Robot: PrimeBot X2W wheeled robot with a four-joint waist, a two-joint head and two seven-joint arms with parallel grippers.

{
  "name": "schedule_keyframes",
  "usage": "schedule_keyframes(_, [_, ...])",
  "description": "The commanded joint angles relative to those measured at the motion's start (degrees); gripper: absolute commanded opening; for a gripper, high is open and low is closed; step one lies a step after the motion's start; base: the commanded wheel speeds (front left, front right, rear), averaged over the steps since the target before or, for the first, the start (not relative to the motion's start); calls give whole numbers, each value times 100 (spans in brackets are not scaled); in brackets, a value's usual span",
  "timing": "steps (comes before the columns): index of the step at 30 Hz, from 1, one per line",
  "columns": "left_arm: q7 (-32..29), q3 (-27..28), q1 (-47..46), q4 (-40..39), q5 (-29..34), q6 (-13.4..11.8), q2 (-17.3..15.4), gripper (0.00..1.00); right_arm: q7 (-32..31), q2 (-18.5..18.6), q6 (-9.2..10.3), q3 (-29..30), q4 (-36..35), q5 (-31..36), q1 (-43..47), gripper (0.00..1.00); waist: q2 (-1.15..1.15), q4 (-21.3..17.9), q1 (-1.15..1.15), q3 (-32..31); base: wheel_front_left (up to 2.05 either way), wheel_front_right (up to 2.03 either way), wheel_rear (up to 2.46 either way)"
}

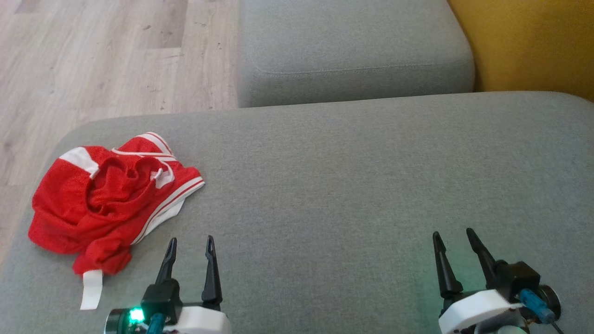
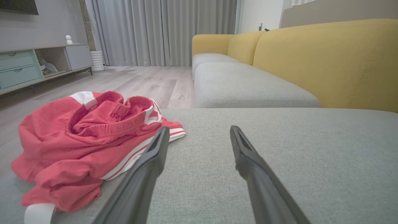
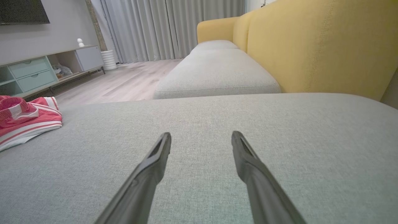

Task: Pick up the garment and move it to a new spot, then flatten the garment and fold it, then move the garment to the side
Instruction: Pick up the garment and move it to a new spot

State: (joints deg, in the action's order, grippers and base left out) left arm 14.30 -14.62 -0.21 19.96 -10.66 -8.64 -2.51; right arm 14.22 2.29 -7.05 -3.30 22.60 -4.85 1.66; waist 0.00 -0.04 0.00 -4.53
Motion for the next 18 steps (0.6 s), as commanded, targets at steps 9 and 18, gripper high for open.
schedule_keyframes(9, [70,231,-437,-70,71,-82,-37,100,78,59,-44,-141,-474,200,-162,100,0,773,0,96,0,0,0])
schedule_keyframes(18, [70,515,-513,-262,240,-106,-37,100,78,59,-44,-170,-701,154,-237,100,0,2112,0,307,0,0,0])
